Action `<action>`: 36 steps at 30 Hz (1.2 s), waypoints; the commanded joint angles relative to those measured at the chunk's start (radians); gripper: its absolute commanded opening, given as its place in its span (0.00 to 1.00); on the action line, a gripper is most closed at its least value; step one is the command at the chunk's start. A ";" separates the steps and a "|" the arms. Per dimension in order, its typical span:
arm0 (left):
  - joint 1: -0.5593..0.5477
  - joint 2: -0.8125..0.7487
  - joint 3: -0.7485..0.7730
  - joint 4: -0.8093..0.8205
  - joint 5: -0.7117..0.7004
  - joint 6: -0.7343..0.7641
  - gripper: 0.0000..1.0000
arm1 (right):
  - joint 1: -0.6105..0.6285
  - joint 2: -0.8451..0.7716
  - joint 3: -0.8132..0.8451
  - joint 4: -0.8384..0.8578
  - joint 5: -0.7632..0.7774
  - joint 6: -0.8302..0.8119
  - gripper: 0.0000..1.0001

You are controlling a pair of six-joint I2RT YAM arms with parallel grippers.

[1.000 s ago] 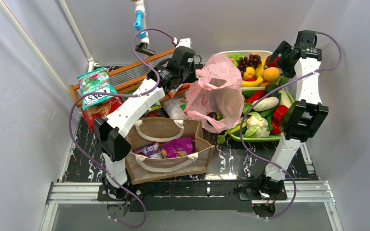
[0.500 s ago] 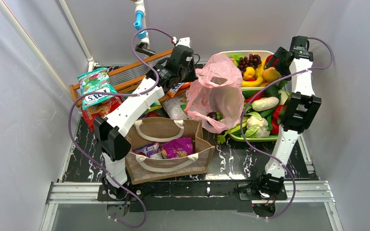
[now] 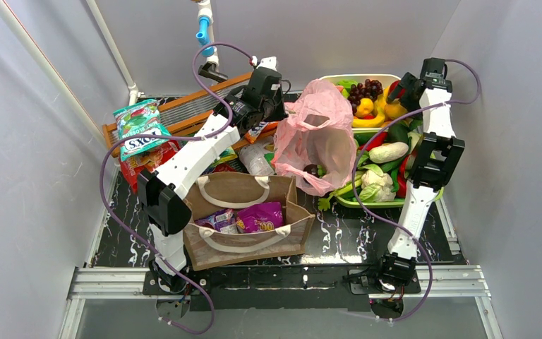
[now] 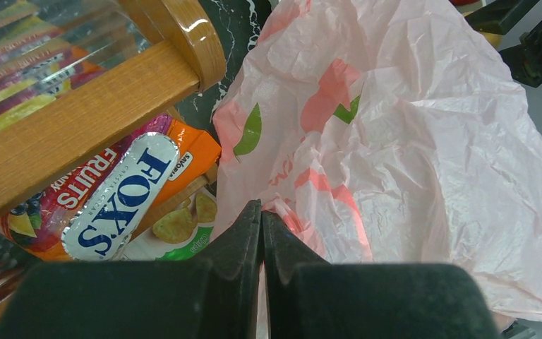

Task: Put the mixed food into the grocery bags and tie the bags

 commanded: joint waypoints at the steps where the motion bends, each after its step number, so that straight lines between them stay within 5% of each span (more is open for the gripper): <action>1: 0.007 0.000 -0.003 -0.003 0.015 -0.005 0.00 | -0.004 0.017 0.047 0.052 -0.046 0.016 0.96; 6: 0.008 0.008 0.011 -0.005 0.018 -0.007 0.00 | -0.004 0.015 0.047 0.058 -0.060 0.017 0.83; 12: 0.009 0.016 0.028 -0.009 0.028 -0.019 0.00 | -0.005 -0.021 0.043 0.055 -0.096 0.025 0.50; 36: 0.009 0.023 0.139 -0.130 -0.004 -0.085 0.00 | 0.027 -0.504 -0.272 0.125 -0.420 0.193 0.46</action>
